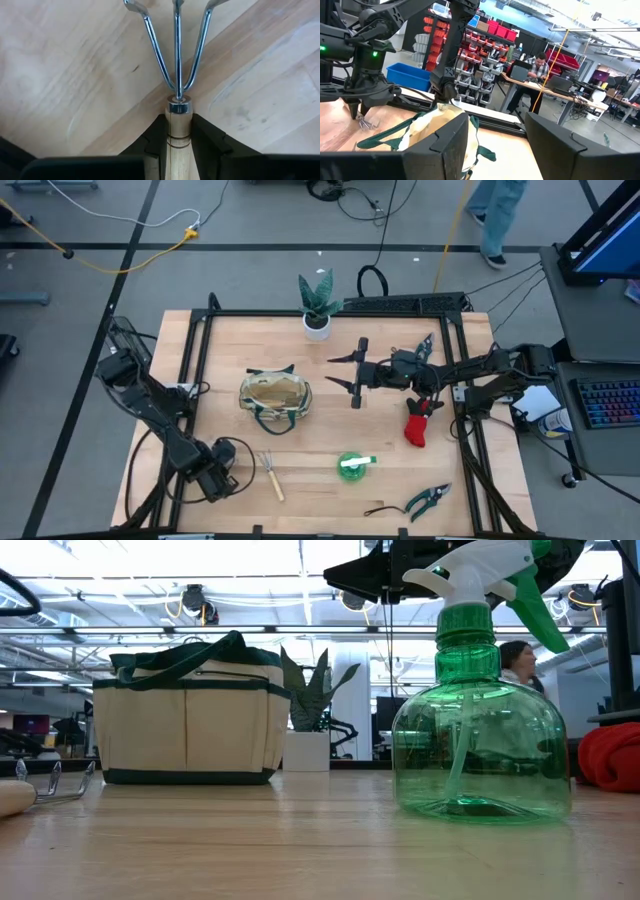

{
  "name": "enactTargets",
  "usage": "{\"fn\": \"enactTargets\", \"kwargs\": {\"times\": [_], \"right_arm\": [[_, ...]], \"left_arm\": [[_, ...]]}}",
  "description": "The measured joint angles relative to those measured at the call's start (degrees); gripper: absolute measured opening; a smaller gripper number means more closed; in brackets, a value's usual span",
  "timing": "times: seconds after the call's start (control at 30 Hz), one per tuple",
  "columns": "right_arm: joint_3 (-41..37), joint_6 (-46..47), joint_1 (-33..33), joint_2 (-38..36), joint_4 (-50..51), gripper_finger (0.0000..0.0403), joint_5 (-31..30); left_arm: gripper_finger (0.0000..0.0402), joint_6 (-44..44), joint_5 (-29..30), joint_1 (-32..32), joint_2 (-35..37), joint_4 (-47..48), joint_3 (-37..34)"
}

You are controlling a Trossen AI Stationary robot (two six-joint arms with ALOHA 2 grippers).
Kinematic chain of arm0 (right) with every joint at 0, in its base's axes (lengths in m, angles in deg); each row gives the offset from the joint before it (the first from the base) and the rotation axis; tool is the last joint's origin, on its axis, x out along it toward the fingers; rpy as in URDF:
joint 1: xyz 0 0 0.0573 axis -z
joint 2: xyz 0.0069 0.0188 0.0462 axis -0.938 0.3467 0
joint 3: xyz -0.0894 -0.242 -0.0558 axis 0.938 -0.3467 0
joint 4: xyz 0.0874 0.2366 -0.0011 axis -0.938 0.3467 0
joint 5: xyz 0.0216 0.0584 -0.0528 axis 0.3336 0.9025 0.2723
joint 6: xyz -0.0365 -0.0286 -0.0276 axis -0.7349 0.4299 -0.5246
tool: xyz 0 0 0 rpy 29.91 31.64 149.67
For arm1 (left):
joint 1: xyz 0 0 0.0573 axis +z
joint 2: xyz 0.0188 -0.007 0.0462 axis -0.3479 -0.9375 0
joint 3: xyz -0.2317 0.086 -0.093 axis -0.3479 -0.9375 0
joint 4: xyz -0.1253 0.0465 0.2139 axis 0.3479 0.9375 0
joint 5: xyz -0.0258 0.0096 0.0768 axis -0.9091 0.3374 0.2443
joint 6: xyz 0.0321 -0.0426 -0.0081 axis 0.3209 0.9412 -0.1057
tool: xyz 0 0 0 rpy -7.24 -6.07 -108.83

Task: Pick & Place Garden tools in Gardening bag
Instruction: Put the left brown hand rake into the white gardening bag

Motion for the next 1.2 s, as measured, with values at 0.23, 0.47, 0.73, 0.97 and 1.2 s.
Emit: {"fn": "enactTargets", "kwargs": {"times": [0.23, 0.47, 0.73, 0.97, 1.2], "right_arm": [[0.02, 3.08, -0.01, 0.00, 3.77, 0.0194, 0.01], [0.02, 3.92, 0.00, 0.00, 5.92, 0.0194, 0.01], [0.02, 4.59, -0.02, -0.04, 8.64, 0.0194, 0.01], [0.02, 4.59, -0.01, -0.04, 9.57, 0.0194, 0.00], [0.02, 4.59, -0.01, -0.04, 10.33, 0.0194, 0.01]], "left_arm": [[0.0069, -4.52, 1.35, 2.15, 0.07, 0.11, 0.00], [0.0063, -8.30, 1.41, 4.35, 0.07, 0.15, 0.00], [0.0063, -12.99, 3.45, 6.59, 0.07, 1.55, 1.11], [0.0067, -15.99, 8.28, 7.83, 4.07, 2.24, 1.77], [0.0063, -16.97, 12.71, 8.46, 10.05, 4.31, 1.81]]}}
